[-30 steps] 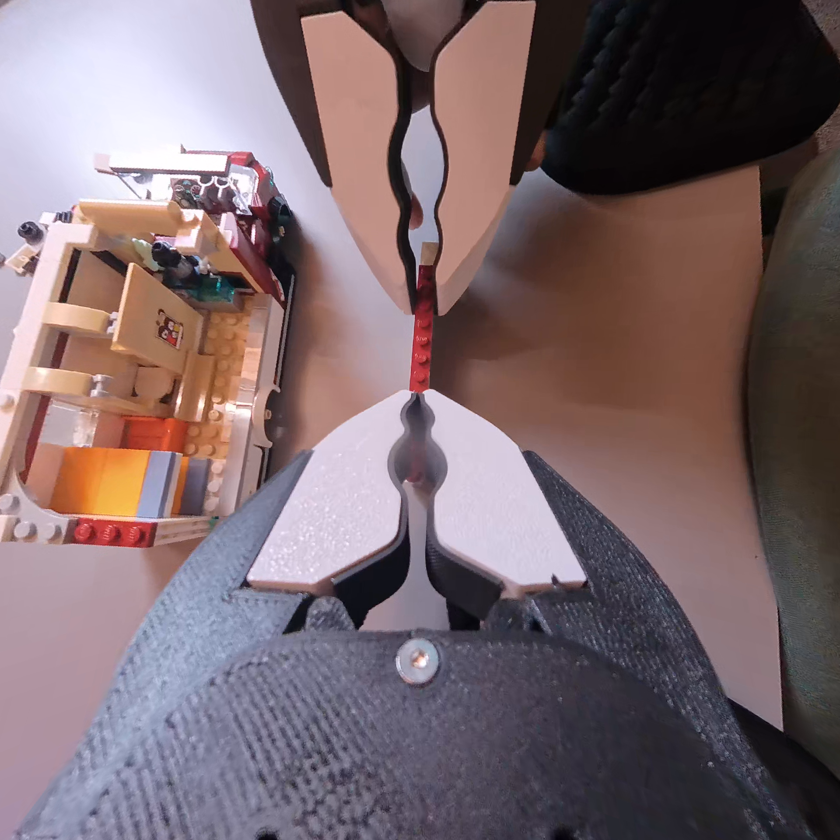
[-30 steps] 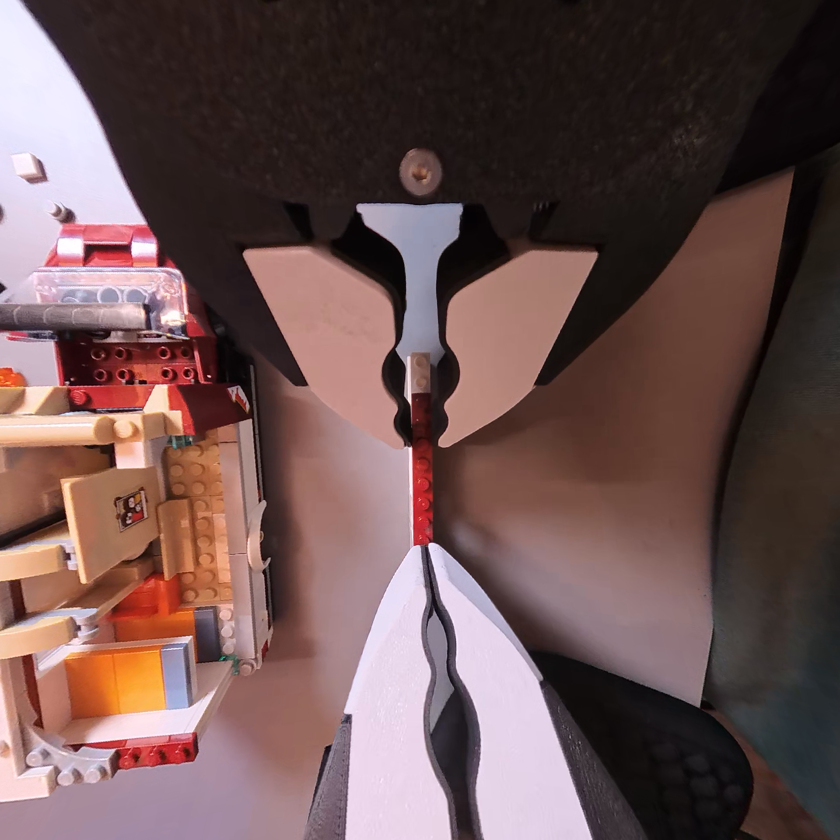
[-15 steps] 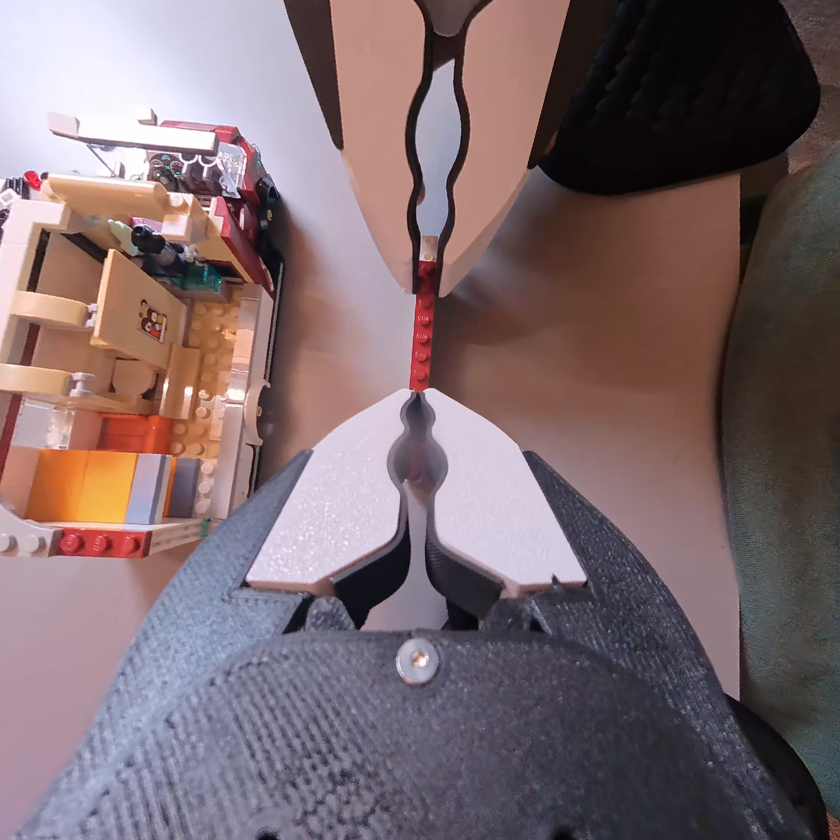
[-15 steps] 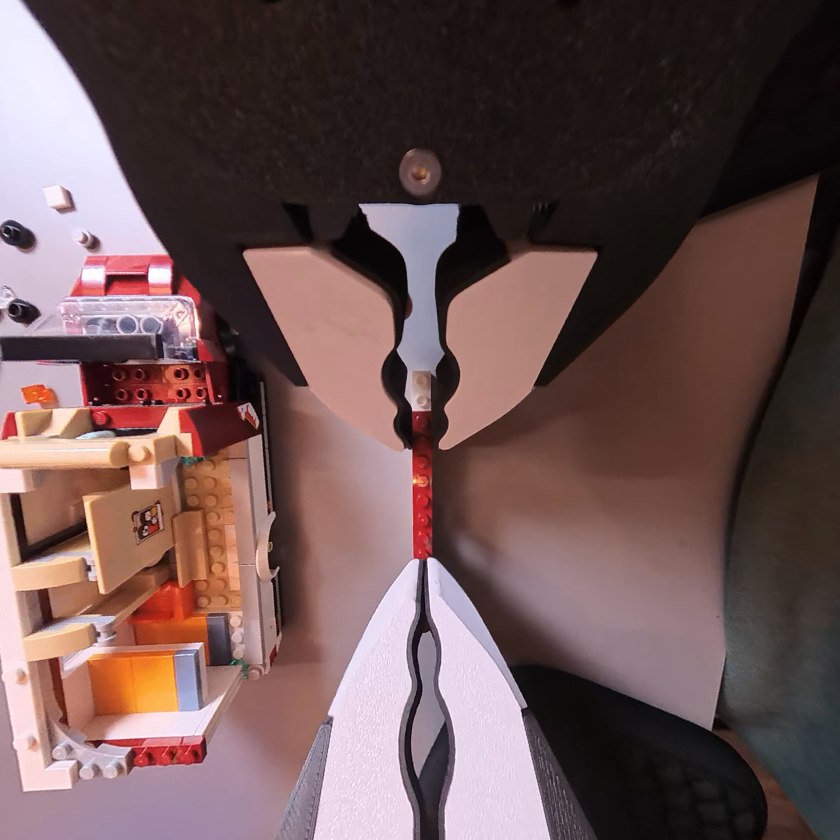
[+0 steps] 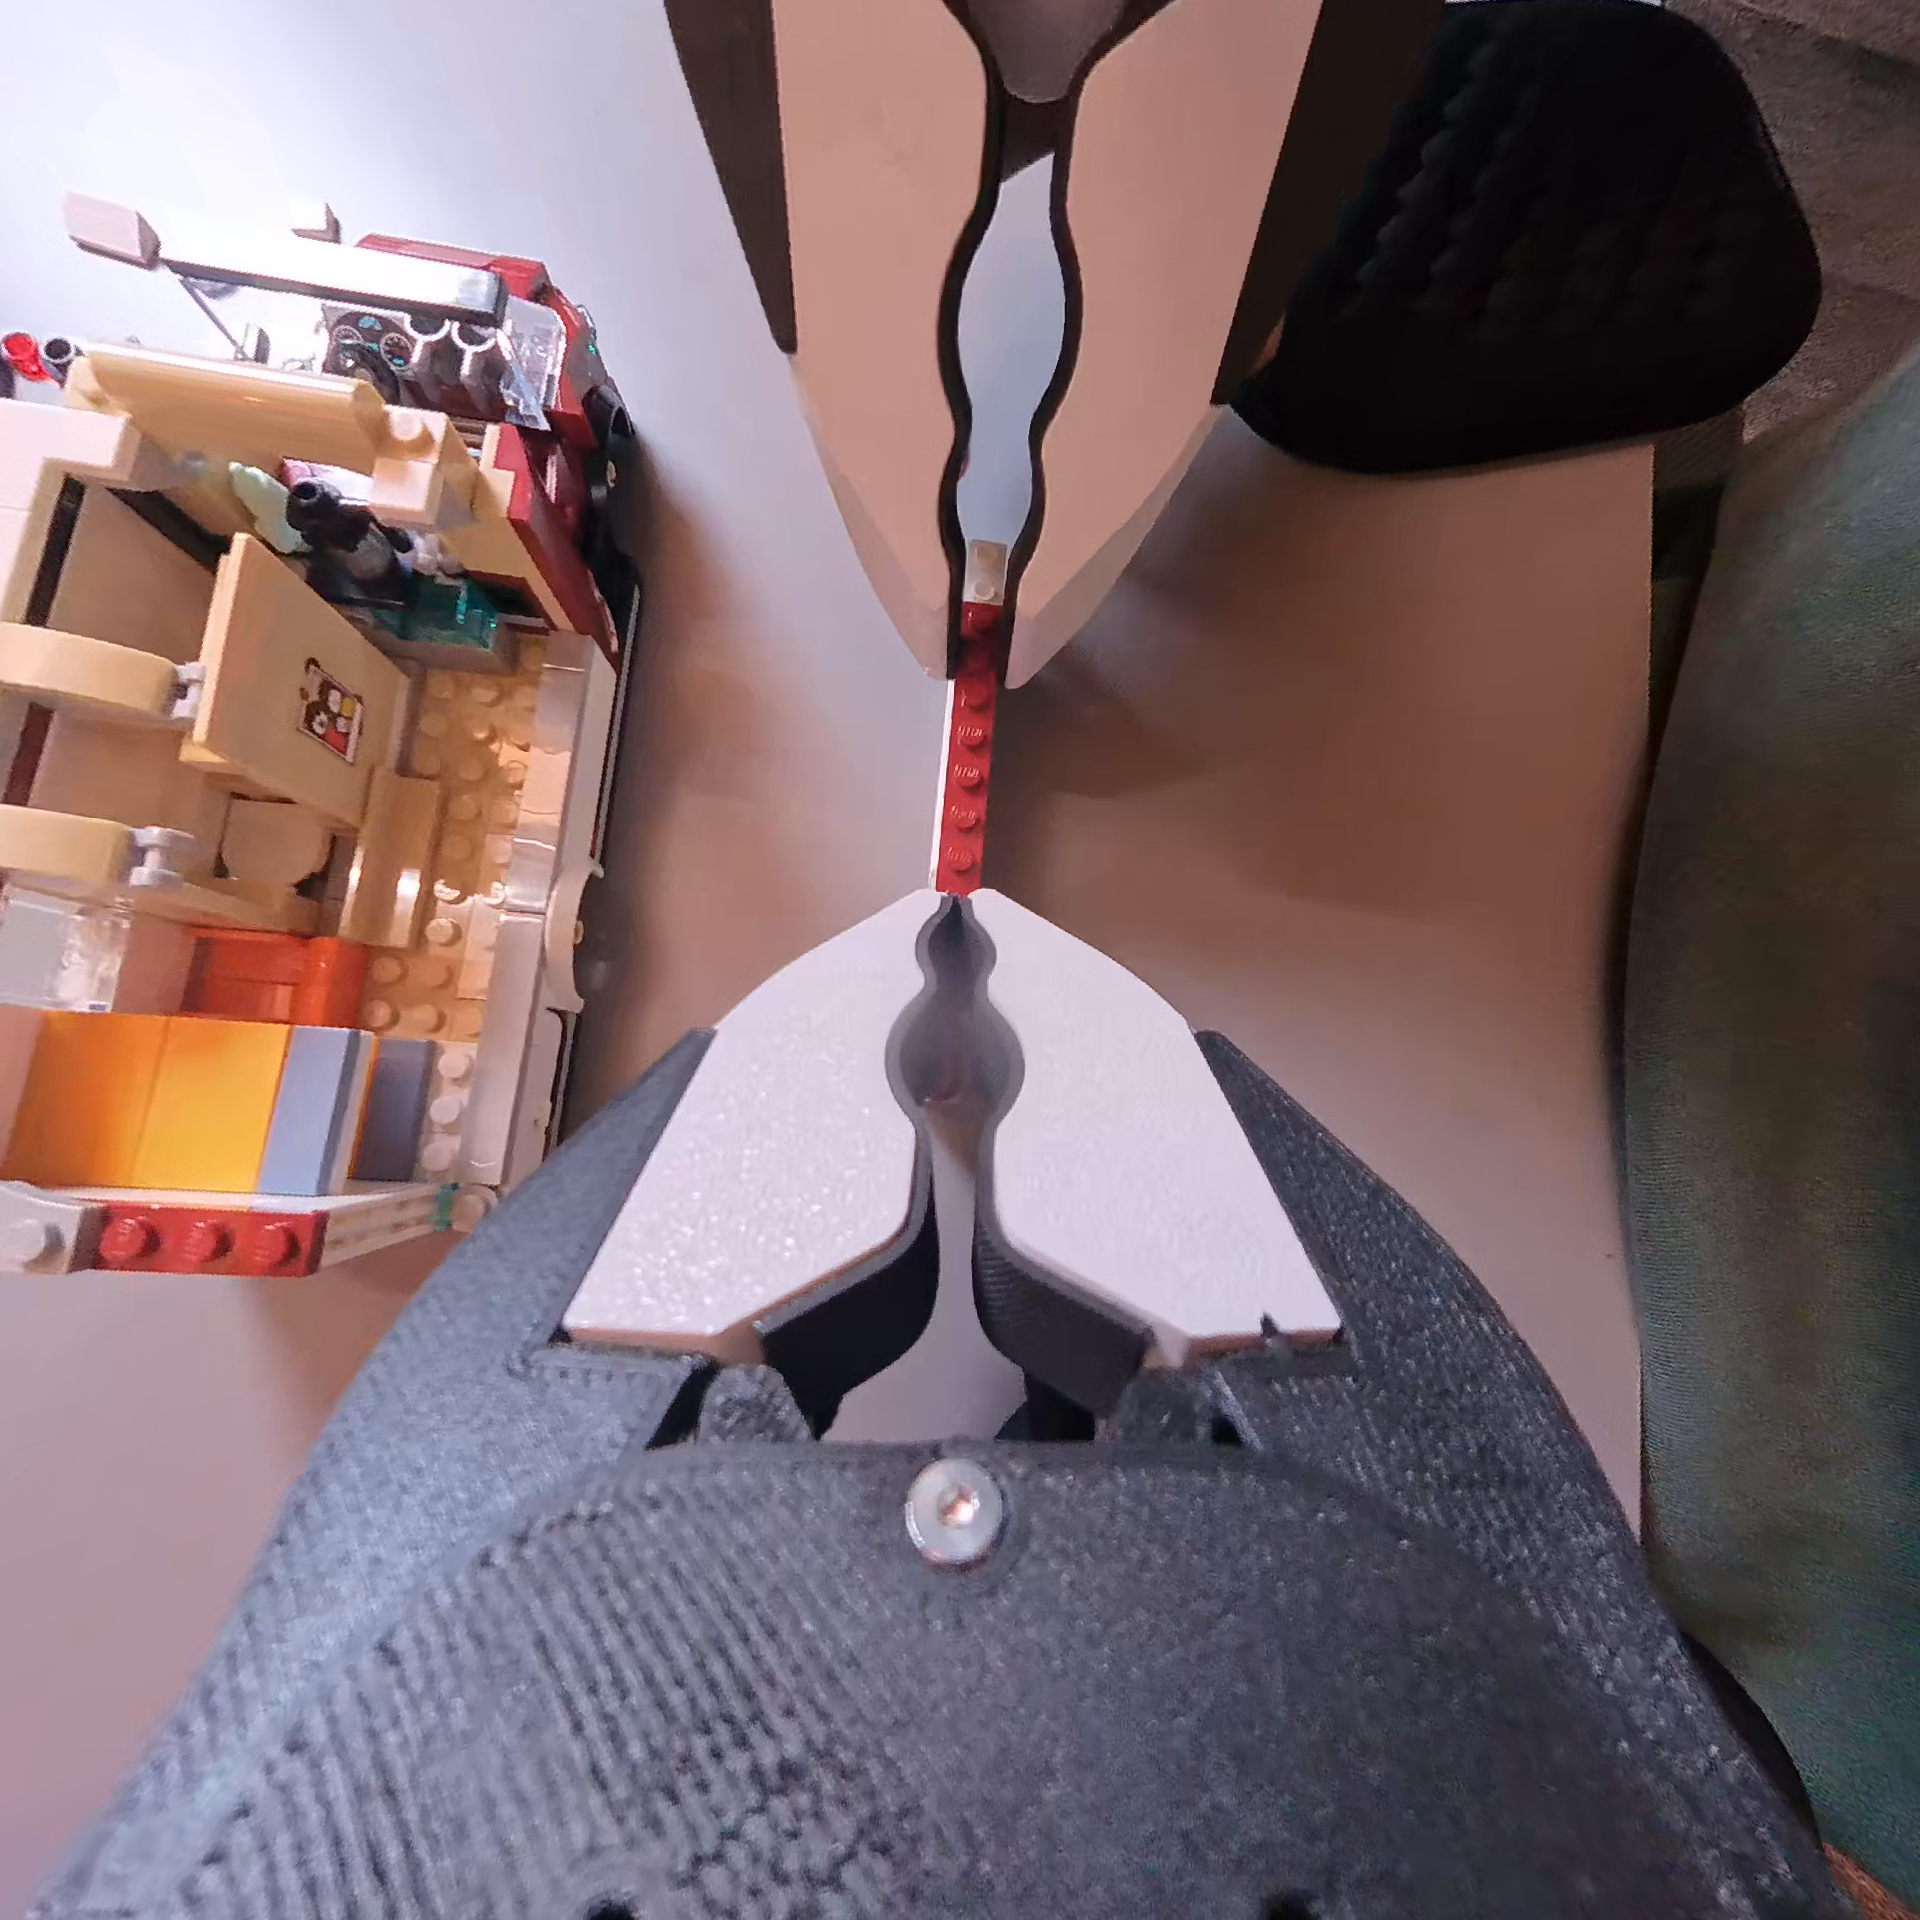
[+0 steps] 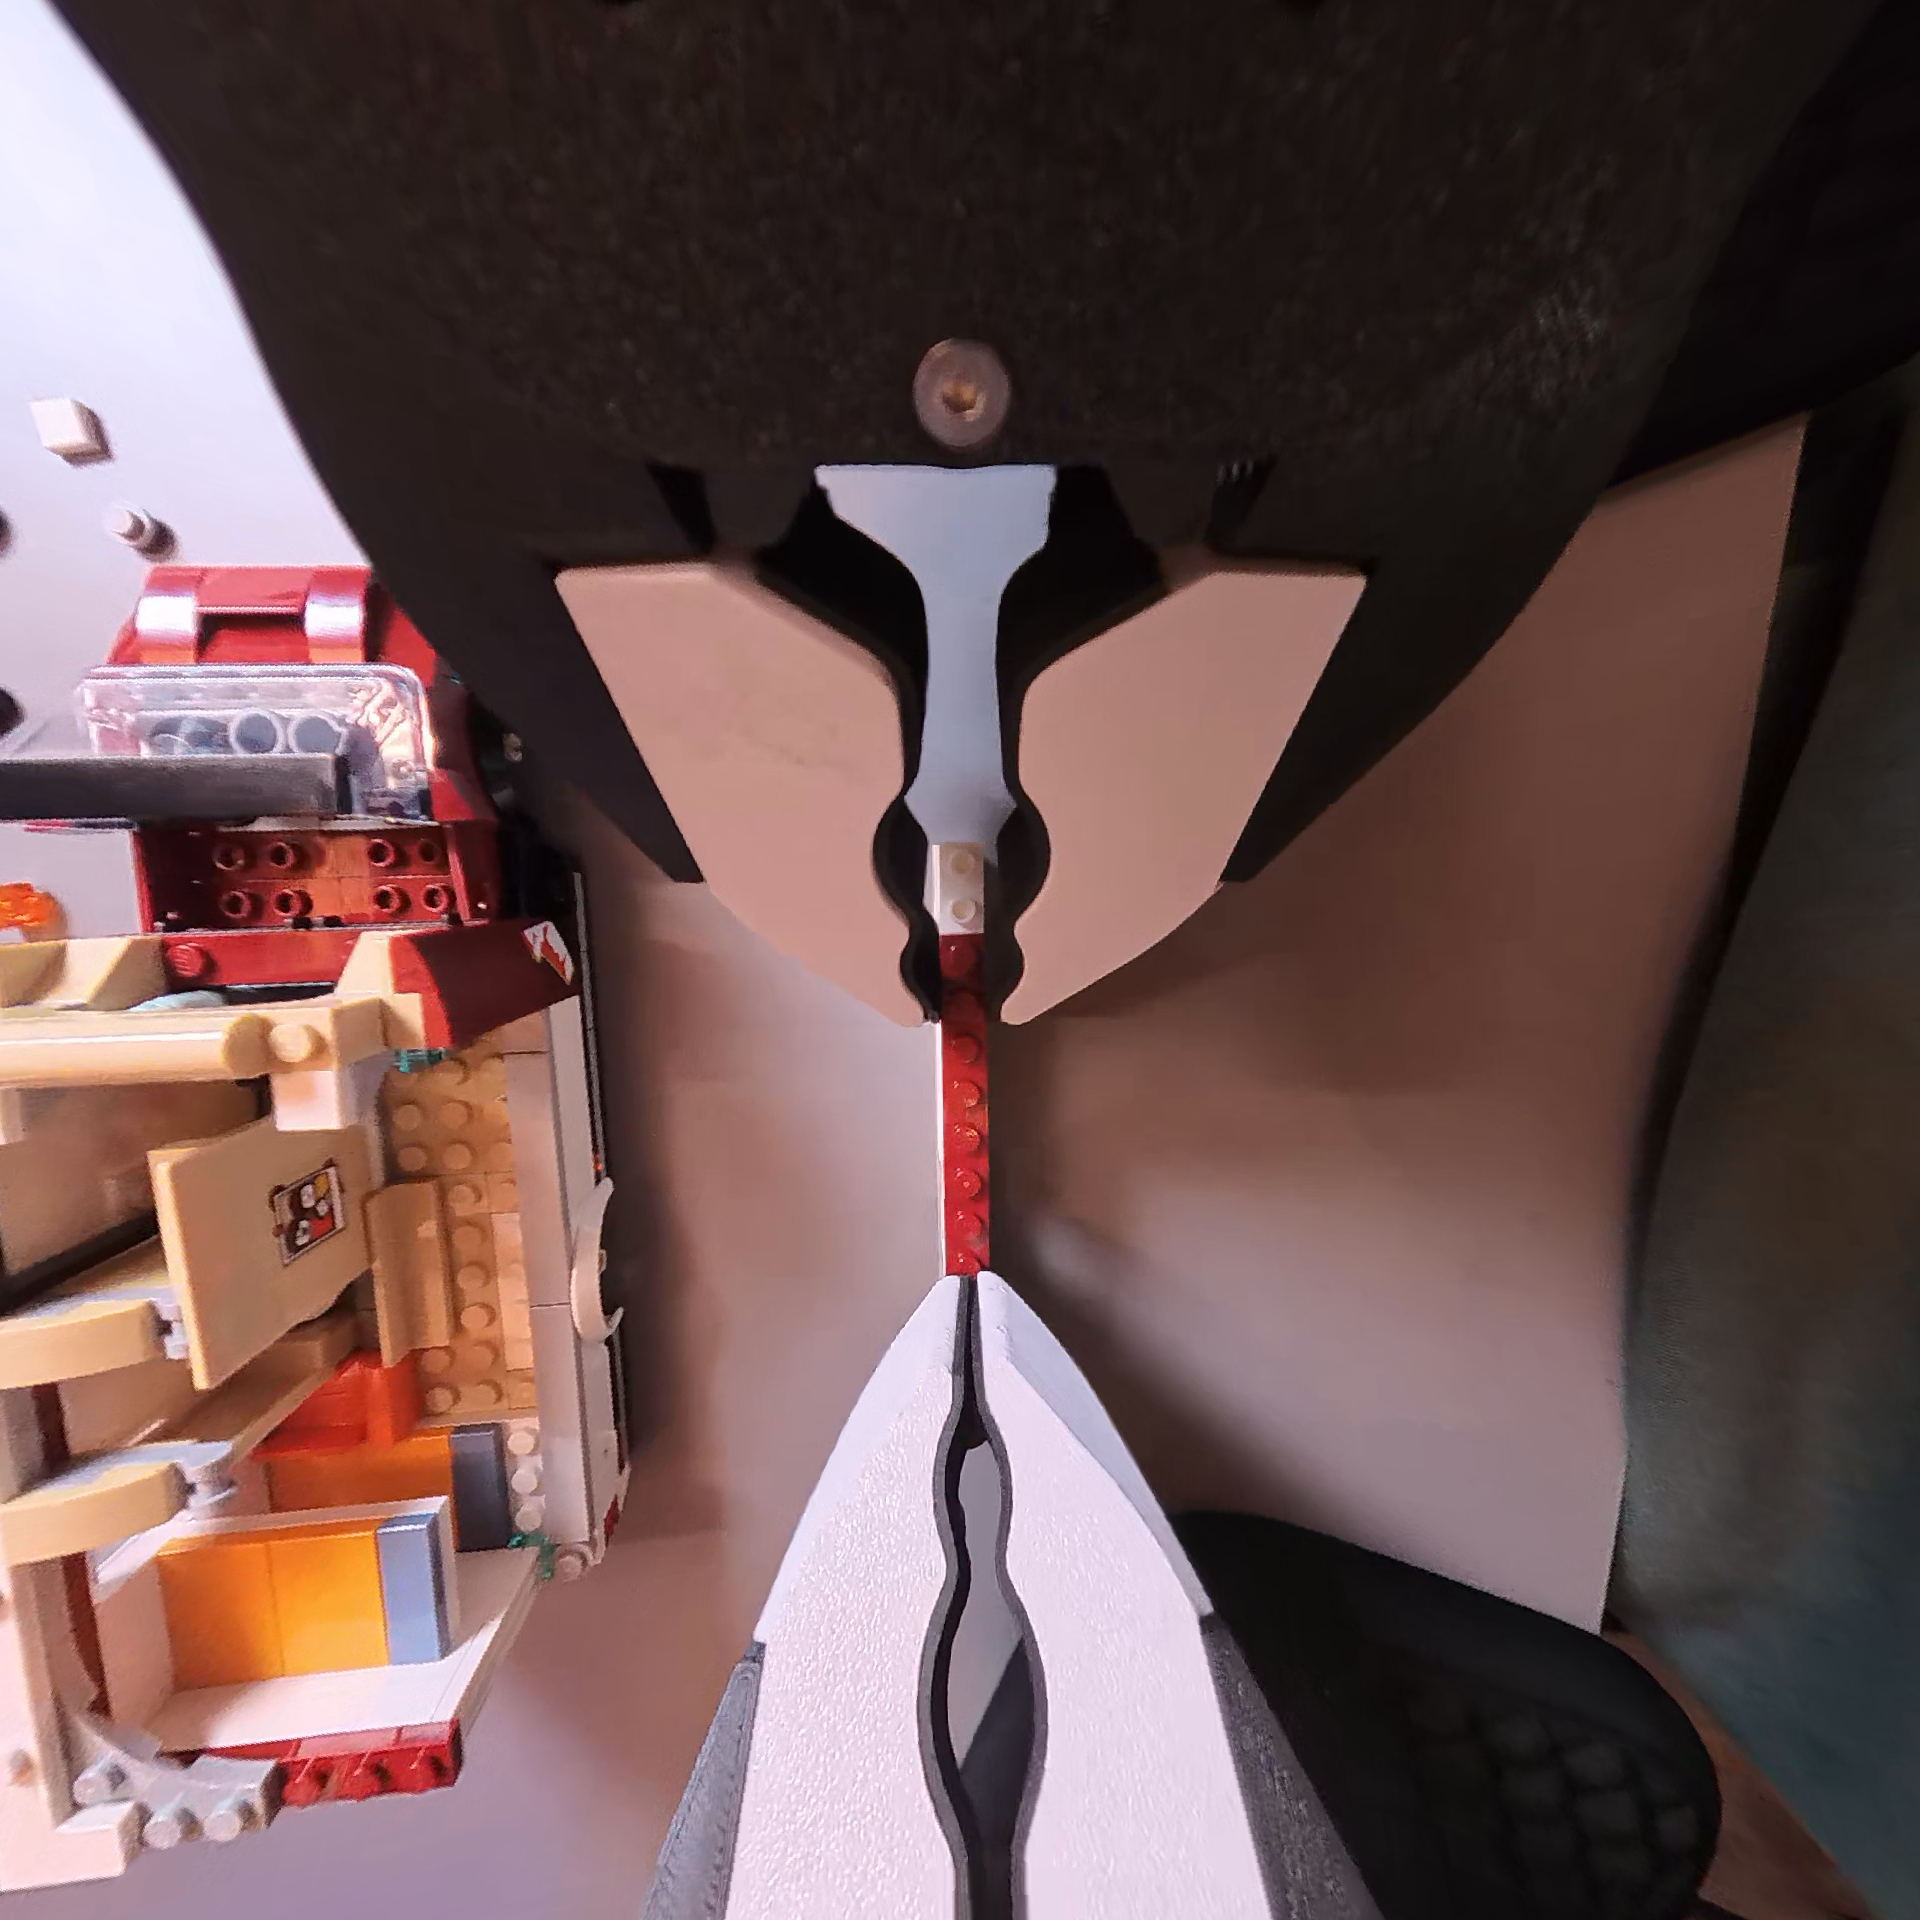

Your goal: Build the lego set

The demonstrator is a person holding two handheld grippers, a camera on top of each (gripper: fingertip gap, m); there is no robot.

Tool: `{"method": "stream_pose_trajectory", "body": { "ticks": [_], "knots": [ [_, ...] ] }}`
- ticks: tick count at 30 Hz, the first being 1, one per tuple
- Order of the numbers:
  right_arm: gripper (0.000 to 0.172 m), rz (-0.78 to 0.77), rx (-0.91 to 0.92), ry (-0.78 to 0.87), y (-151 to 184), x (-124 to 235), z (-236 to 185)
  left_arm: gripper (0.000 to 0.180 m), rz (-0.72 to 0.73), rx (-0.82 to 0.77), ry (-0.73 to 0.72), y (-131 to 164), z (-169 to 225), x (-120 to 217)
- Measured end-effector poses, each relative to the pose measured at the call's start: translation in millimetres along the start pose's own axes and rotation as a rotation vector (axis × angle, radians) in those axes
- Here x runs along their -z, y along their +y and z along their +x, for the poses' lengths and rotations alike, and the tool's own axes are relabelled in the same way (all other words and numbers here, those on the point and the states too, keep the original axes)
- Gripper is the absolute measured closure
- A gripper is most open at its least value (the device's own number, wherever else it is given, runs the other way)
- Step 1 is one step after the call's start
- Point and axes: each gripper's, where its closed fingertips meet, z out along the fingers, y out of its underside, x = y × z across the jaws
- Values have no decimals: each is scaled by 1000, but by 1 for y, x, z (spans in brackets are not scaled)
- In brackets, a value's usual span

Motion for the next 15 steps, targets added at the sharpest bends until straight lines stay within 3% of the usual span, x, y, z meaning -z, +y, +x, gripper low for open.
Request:
{"method": "stream_pose_trajectory", "body": {
  "ticks": [1, 6, 12, 15],
  "knots": [
    [164, 7, 7, 9, 0, 0, 0, 180, 8, -7, 1, 0, 0, 0],
    [149, 34, 49, 52, -1, 0, -2, 173, 98, 12, 37, -4, 4, 4],
    [164, 54, 31, 73, -2, 0, 5, 137, 164, -20, -58, 3, -12, 14],
    [164, 65, 0, 33, -3, 0, 6, 140, 113, -17, -26, 17, -11, -2]
  ]
}}
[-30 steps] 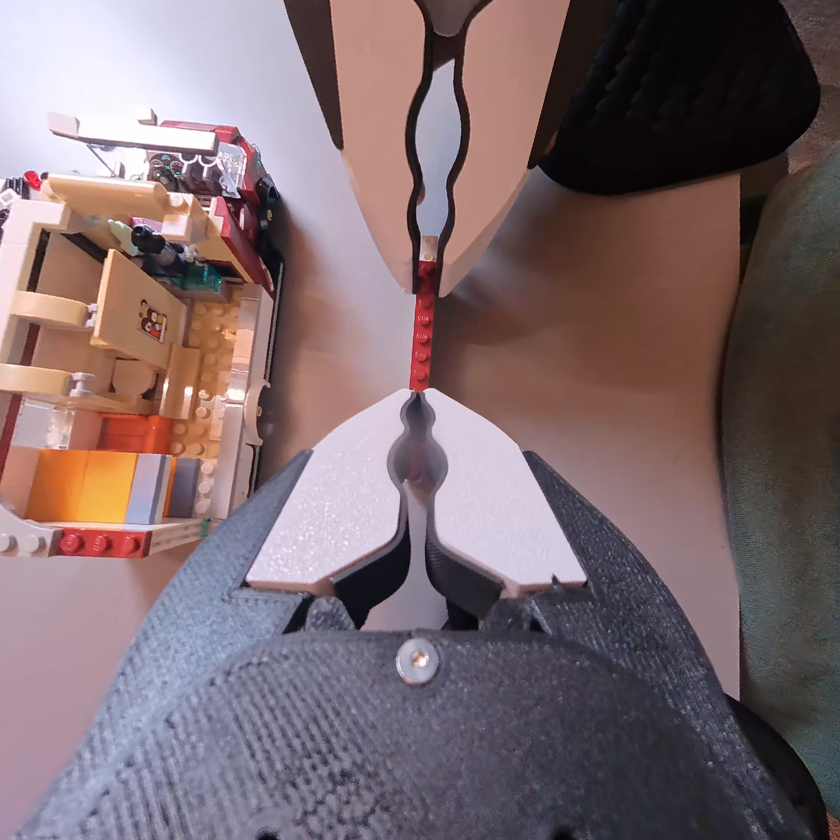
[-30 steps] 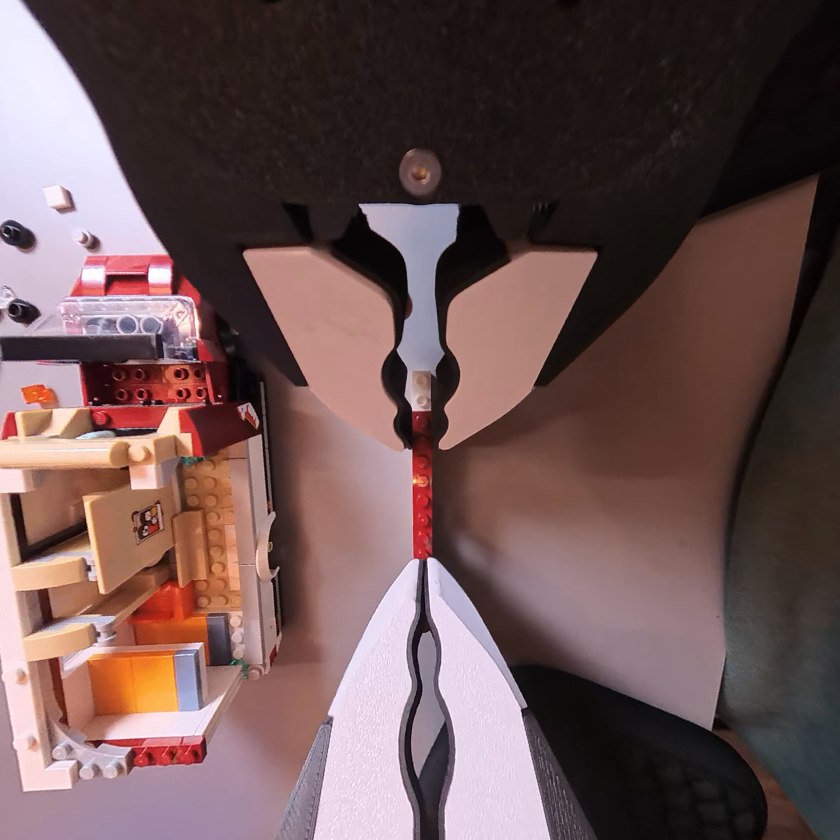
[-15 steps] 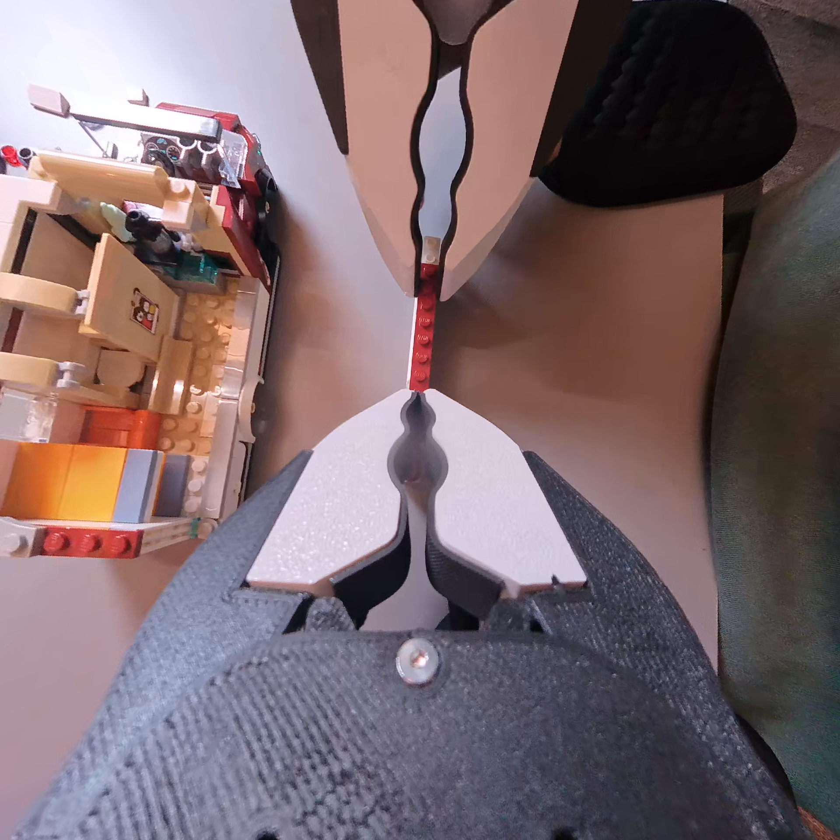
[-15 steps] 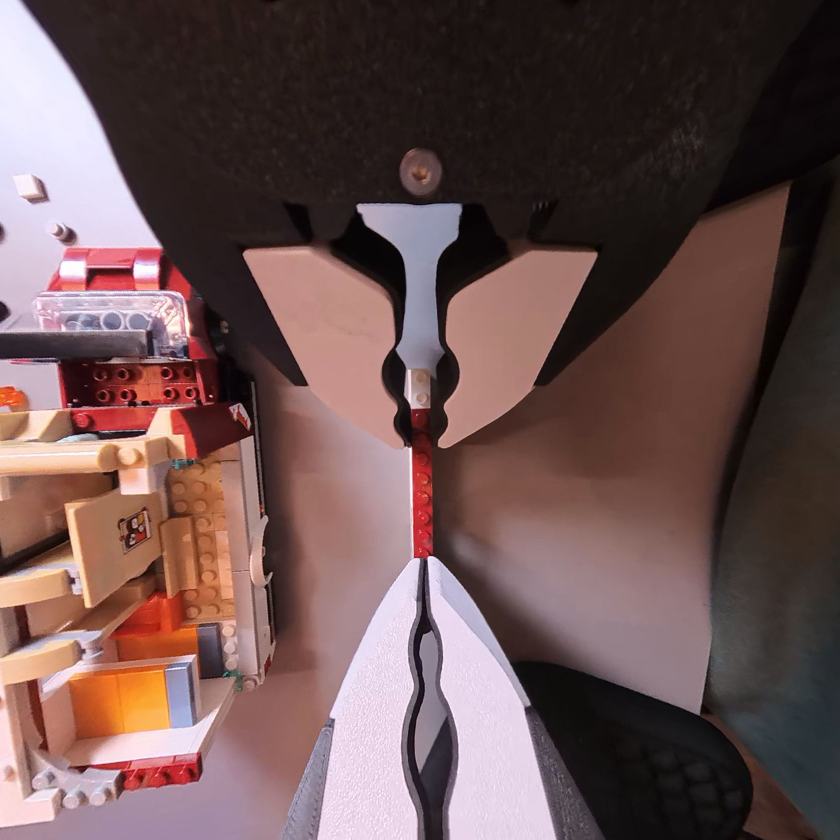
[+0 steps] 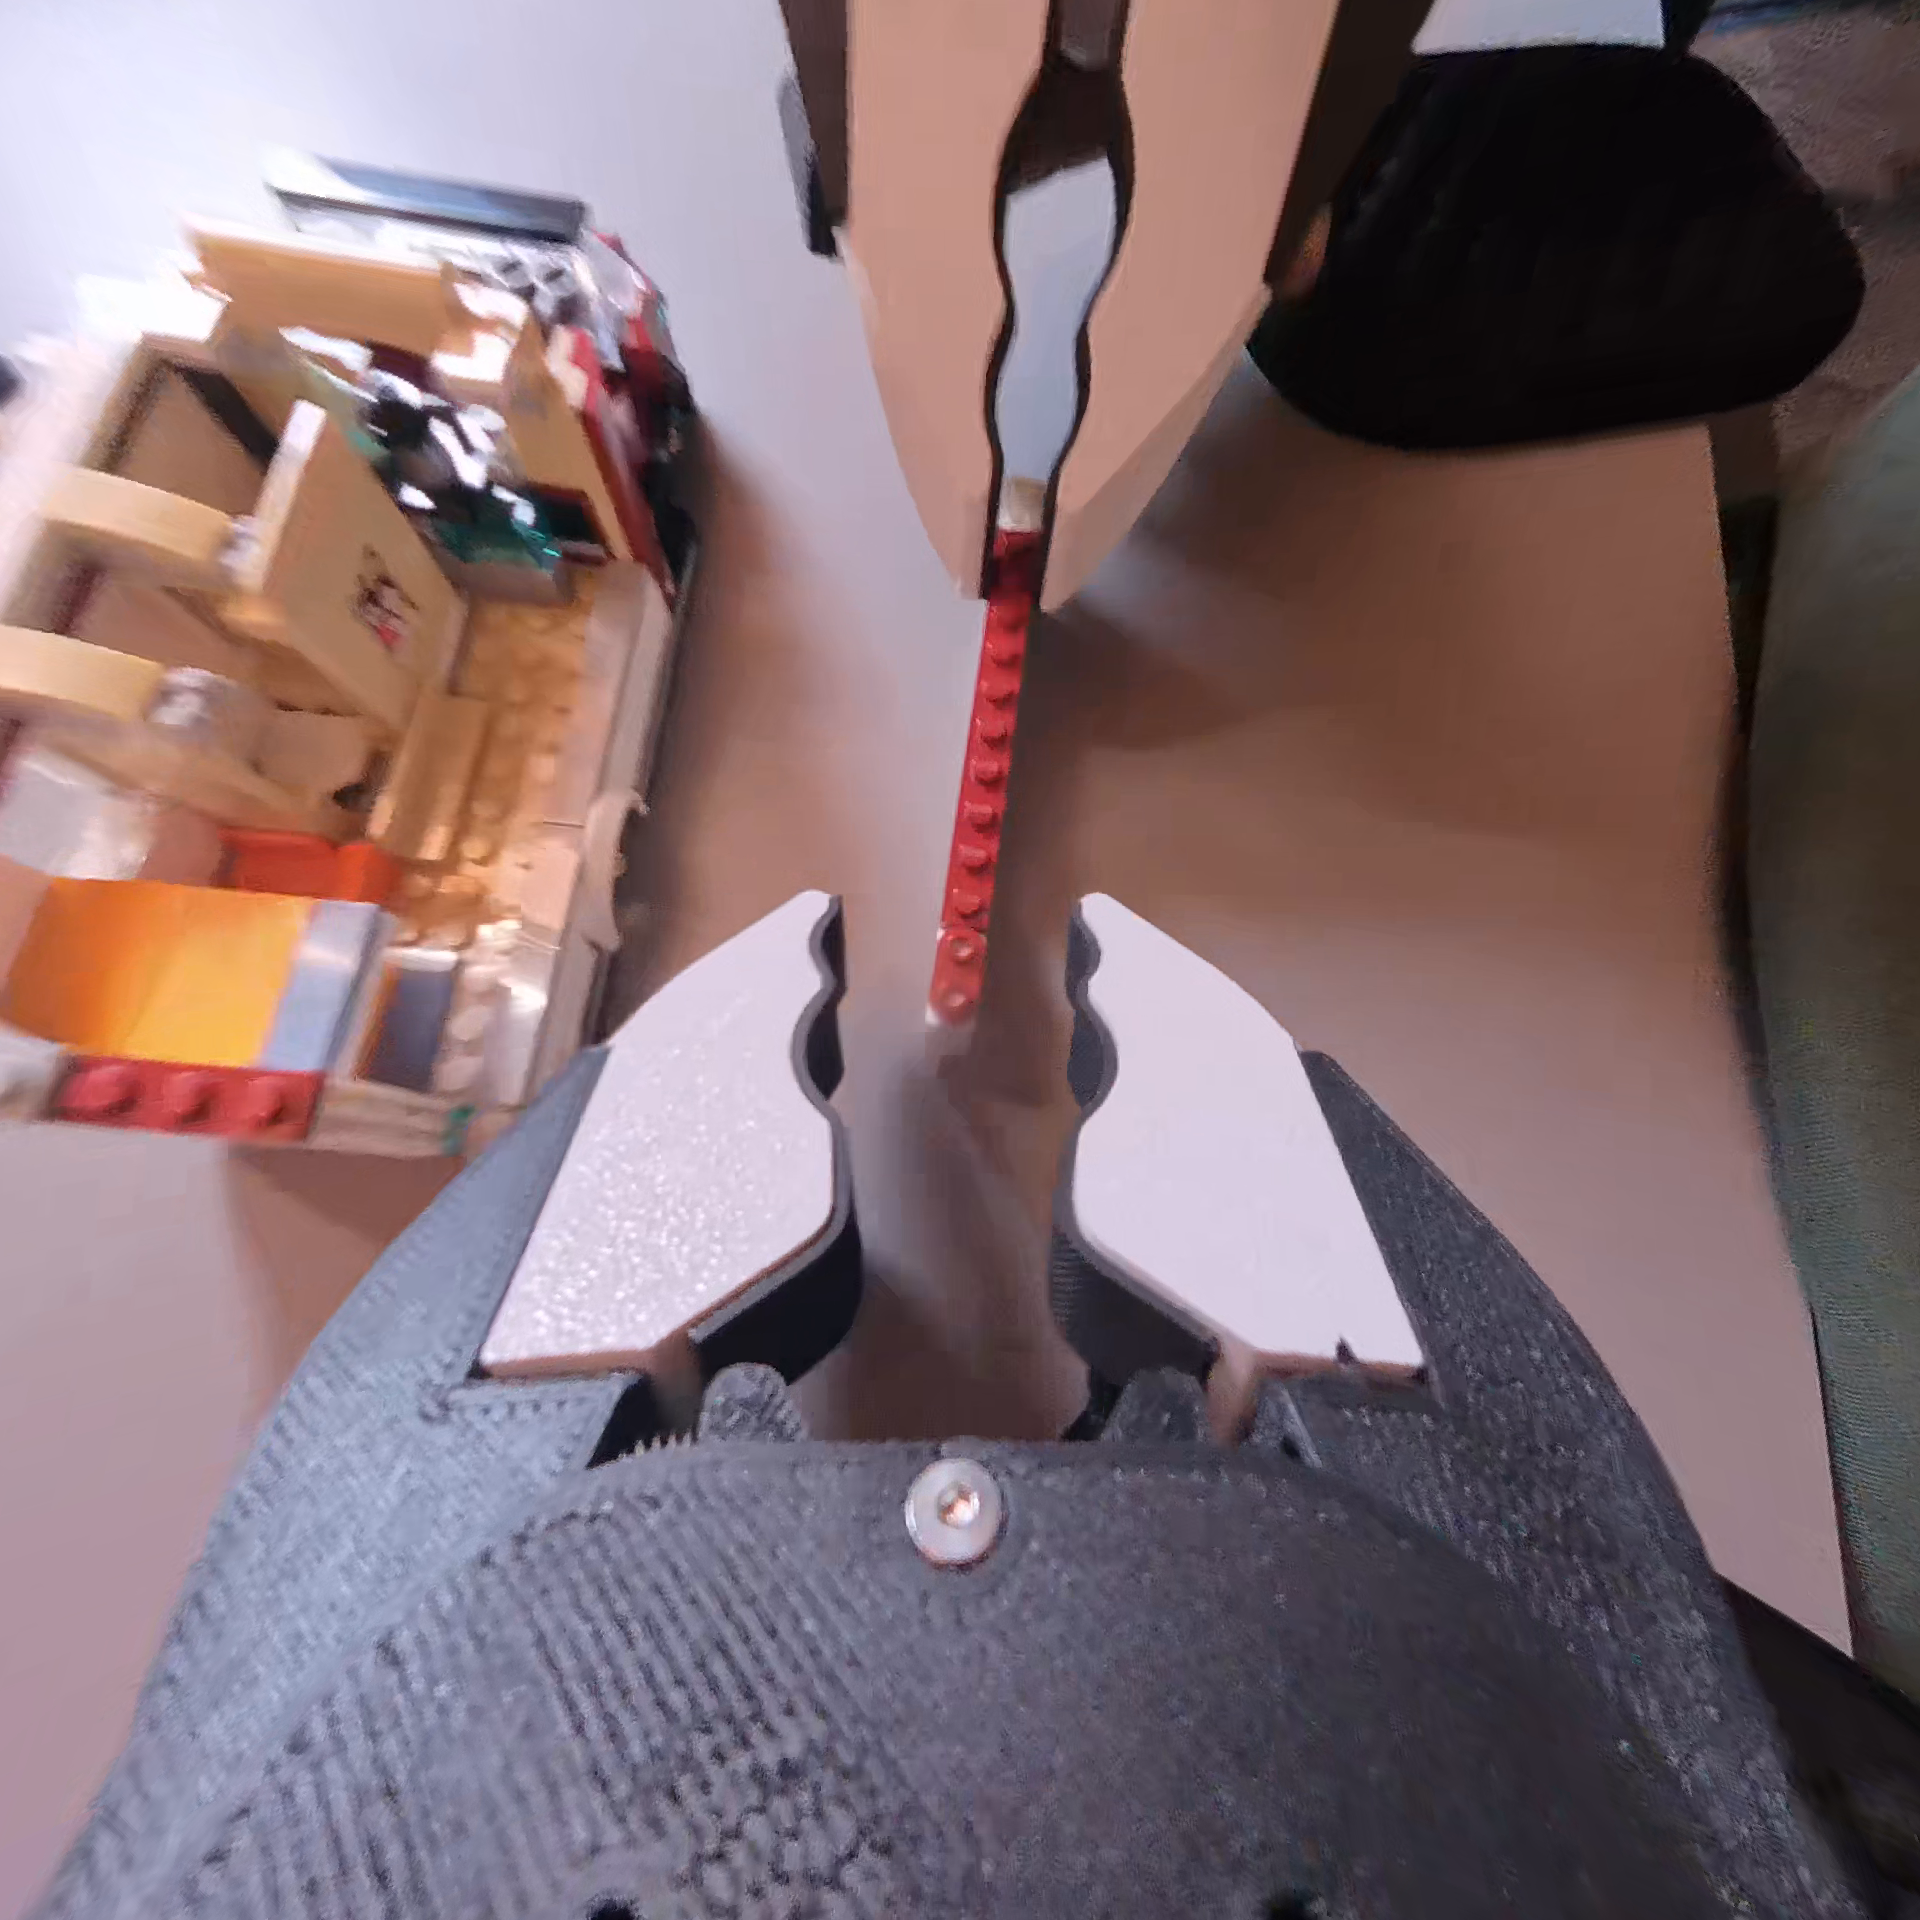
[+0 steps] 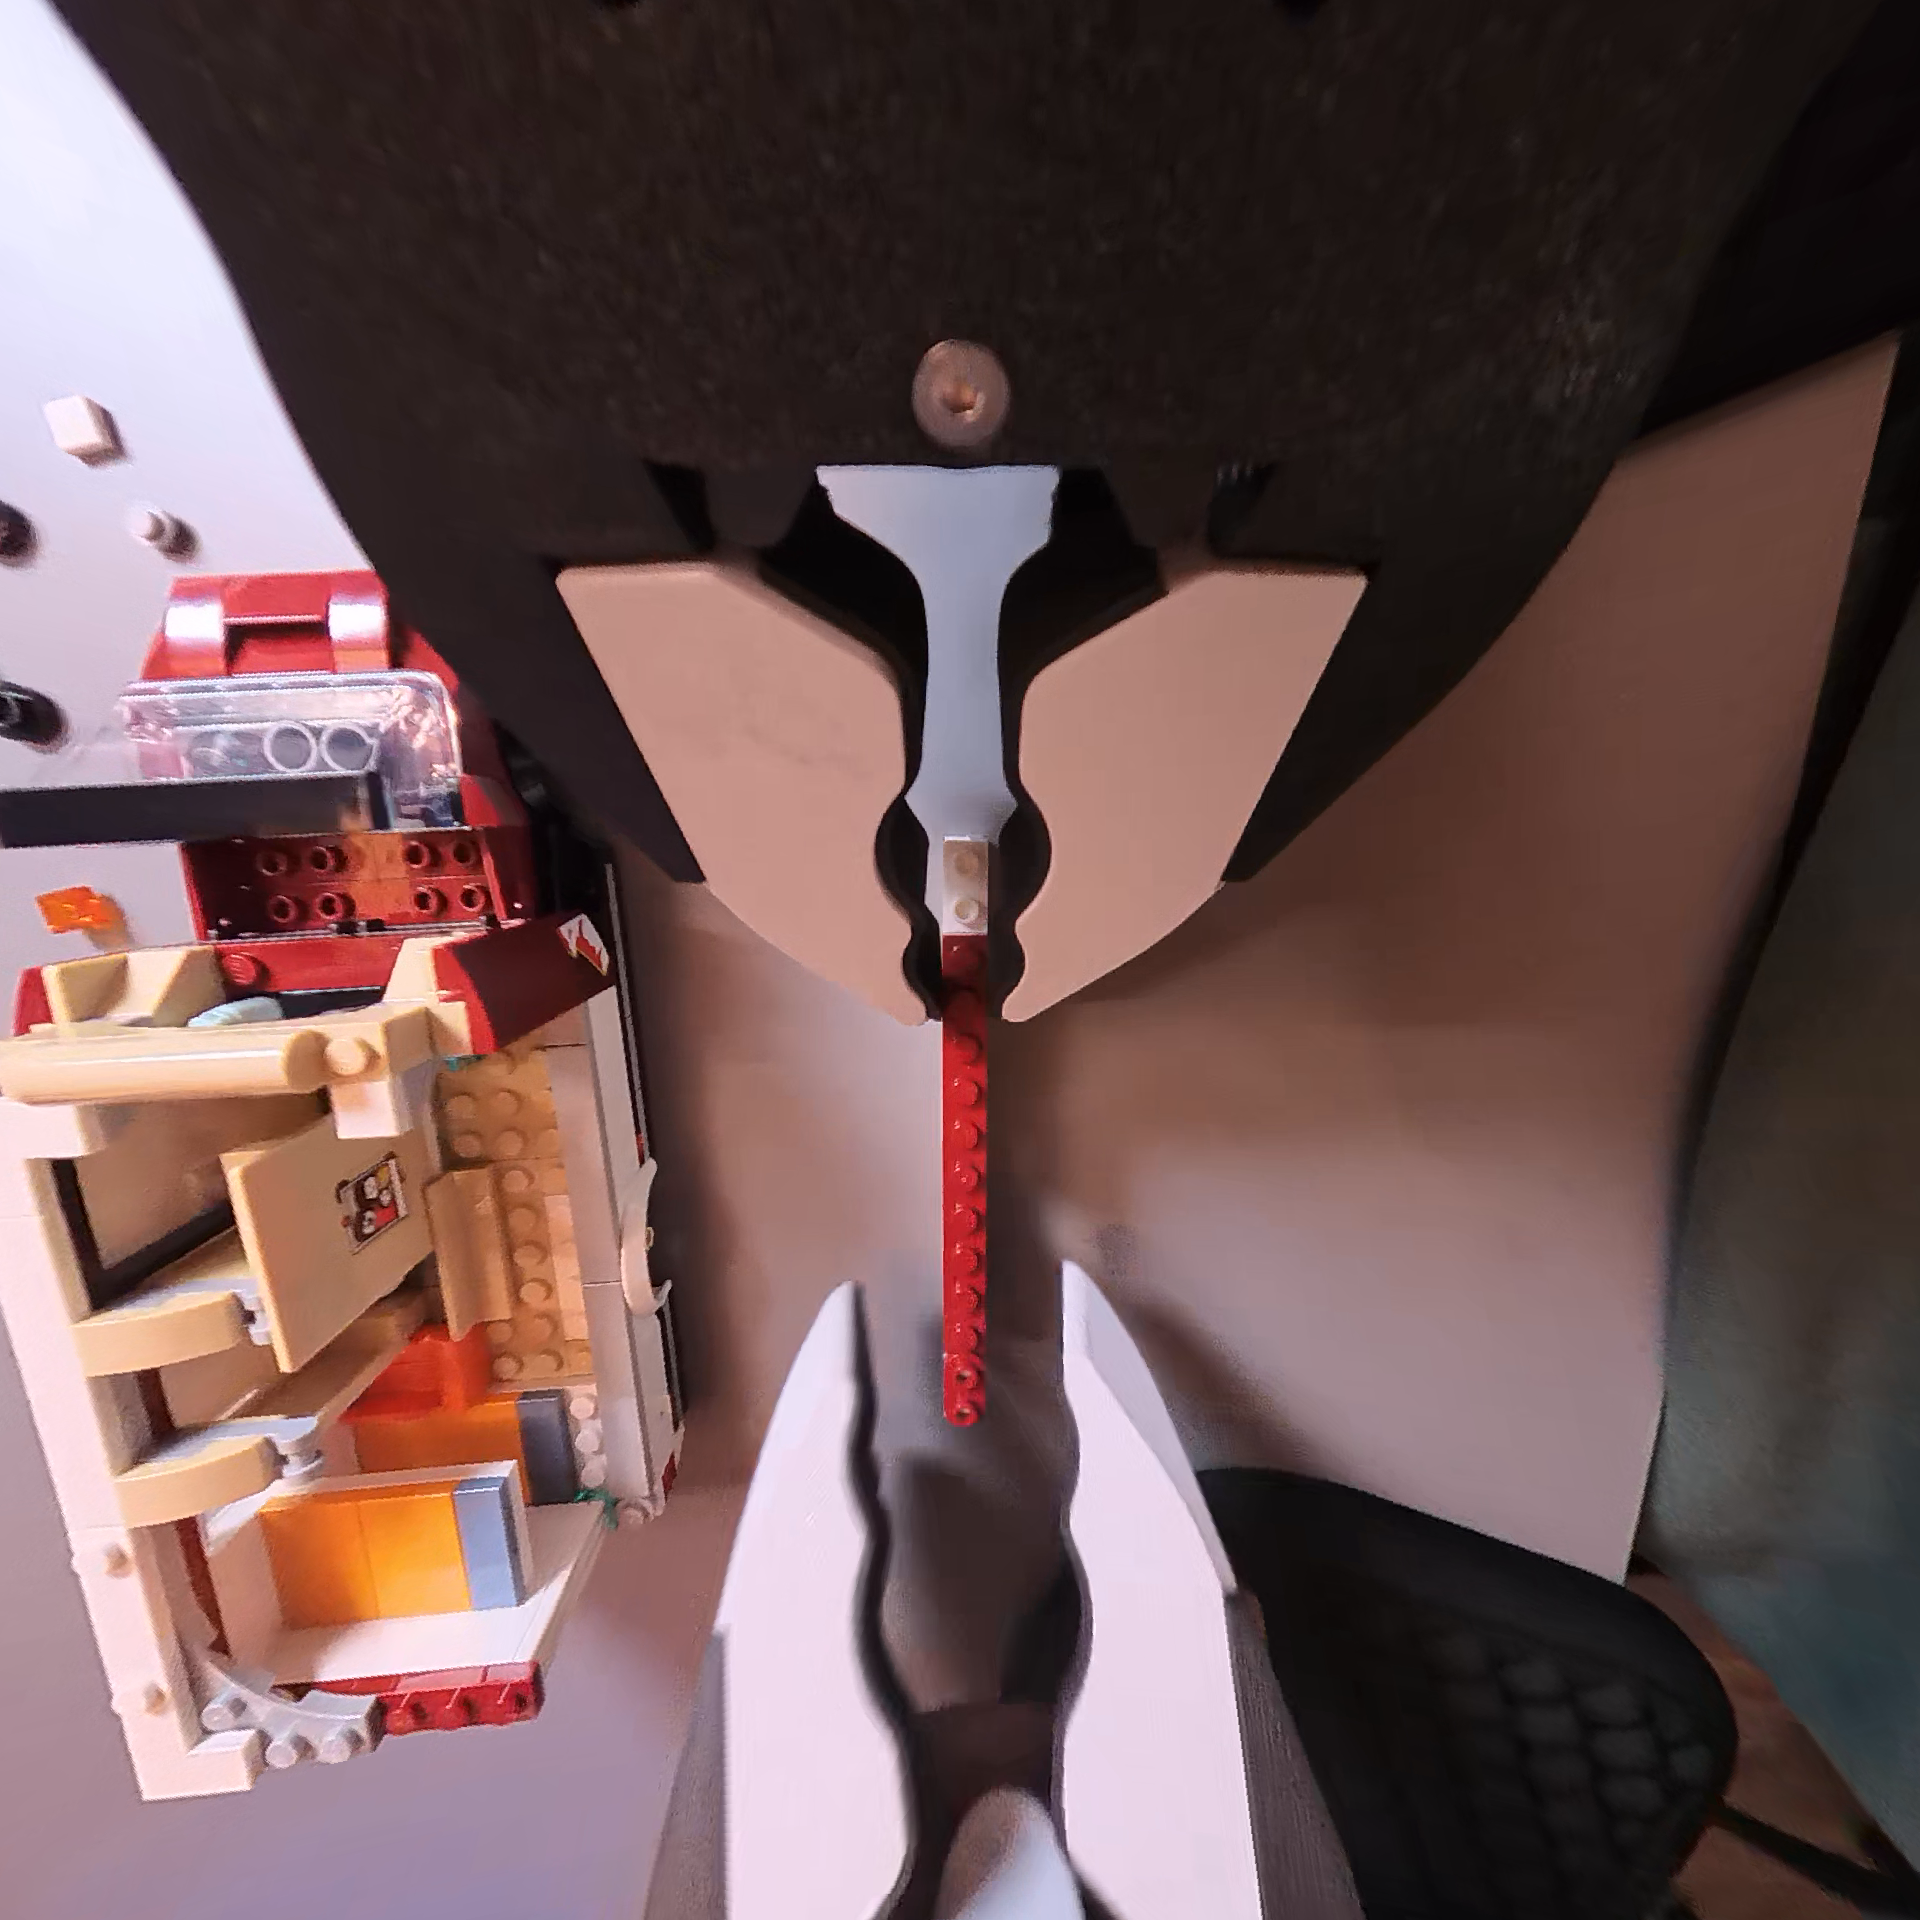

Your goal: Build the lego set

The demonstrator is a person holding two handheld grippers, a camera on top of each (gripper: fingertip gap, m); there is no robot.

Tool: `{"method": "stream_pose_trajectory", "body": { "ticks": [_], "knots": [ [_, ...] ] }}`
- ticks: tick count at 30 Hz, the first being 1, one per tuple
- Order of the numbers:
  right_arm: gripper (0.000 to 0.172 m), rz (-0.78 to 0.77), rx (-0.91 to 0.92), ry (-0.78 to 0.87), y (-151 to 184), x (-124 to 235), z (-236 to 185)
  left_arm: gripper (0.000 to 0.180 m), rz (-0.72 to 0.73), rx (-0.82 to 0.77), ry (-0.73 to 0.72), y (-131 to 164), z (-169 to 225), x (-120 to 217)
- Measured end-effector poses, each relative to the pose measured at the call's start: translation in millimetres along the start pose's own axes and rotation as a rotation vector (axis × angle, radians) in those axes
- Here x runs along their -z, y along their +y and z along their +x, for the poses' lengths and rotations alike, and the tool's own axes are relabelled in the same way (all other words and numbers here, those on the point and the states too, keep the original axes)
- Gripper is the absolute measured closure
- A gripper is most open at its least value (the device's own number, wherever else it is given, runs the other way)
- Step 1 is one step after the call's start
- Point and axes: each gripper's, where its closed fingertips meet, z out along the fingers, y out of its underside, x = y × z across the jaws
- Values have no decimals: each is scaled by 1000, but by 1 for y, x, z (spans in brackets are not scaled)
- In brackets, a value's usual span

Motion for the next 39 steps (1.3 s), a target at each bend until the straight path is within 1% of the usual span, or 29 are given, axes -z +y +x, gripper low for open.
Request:
{"method": "stream_pose_trajectory", "body": {
  "ticks": [1, 2, 3, 4, 7, 8, 10, 12, 14, 15, 17, 19, 22, 23, 24, 25, 26, 28, 30, 31, 33, 34, 36, 39],
  "knots": [
    [164, 5, -12, -13, 0, 0, 0, 152, -17, -7, 14, 3, 2, -5],
    [164, 12, -26, -24, -1, 0, 0, 170, -37, -23, -5, 6, -1, -9],
    [164, 19, -36, -25, -1, 1, 2, 170, -41, -27, -2, 6, -1, -10],
    [159, 33, -40, -21, -1, 2, 3, 171, -48, 5, 27, 5, 0, -10],
    [139, 136, -11, 40, -14, 15, 8, 172, 34, 221, 170, -9, 6, -3],
    [133, 153, 34, 85, -17, 20, 9, 172, 69, 309, 238, -15, 8, 1],
    [120, 131, 174, 200, -18, 26, 10, 172, 128, 429, 377, -24, 16, 9],
    [117, 77, 299, 277, -17, 26, 7, 172, 154, 506, 465, -28, 19, 11],
    [114, 46, 388, 320, -18, 23, 3, 172, 157, 551, 517, -30, 22, 10],
    [116, 34, 420, 328, -18, 22, 1, 172, 158, 564, 548, -31, 25, 10],
    [120, 2, 459, 328, -16, 19, 0, 172, 160, 580, 594, -34, 29, 11],
    [128, 4, 482, 321, -15, 18, -2, 172, 160, 596, 625, -36, 32, 12],
    [129, 10, 454, 300, -15, 18, -5, 172, 171, 598, 634, -38, 34, 13],
    [129, 22, 429, 290, -15, 19, -5, 170, 193, 569, 617, -40, 34, 15],
    [129, 35, 394, 275, -15, 20, -6, 164, 213, 527, 575, -41, 31, 17],
    [129, 38, 361, 262, -13, 21, -5, 153, 222, 466, 506, -41, 27, 18],
    [129, 43, 334, 258, -11, 22, -4, 142, 233, 388, 410, -42, 22, 19],
    [129, 57, 273, 239, -8, 22, -3, 132, 238, 190, 202, -46, 17, 21],
    [129, 52, 225, 231, -7, 21, -2, 129, 169, -29, -20, -46, 15, 19],
    [129, 54, 206, 223, -7, 19, -2, 127, 123, -131, -107, -45, 16, 17],
    [129, 58, 172, 199, -11, 17, -4, 128, 29, -273, -257, -40, 11, 11],
    [129, 66, 163, 190, -13, 16, -5, 129, -17, -318, -291, -36, 10, 7],
    [129, 72, 150, 176, -16, 15, -7, 136, -71, -359, -330, -29, 6, 2],
    [129, 76, 152, 181, -16, 15, -9, 136, -79, -362, -324, -27, 7, 2]
  ]
}}
